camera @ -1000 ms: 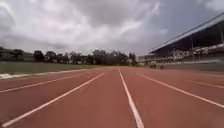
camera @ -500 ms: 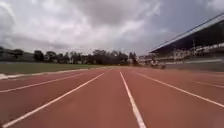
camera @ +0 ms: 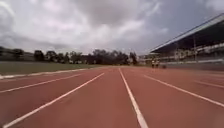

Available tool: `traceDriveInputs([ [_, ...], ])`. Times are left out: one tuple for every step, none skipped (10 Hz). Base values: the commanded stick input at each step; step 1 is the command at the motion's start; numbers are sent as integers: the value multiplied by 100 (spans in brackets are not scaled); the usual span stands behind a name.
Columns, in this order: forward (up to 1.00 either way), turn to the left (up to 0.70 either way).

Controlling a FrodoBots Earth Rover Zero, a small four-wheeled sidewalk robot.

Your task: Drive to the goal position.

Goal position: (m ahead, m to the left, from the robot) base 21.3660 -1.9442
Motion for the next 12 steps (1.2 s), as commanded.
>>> traceDriveInputs([
  [60,0],
  [60,0],
  [60,0],
  [60,0],
  [60,0],
  [60,0],
  [60,-15],
  [60,-15],
  [60,-15],
  [60,-15],
  [60,-15],
  [60,-15],
])
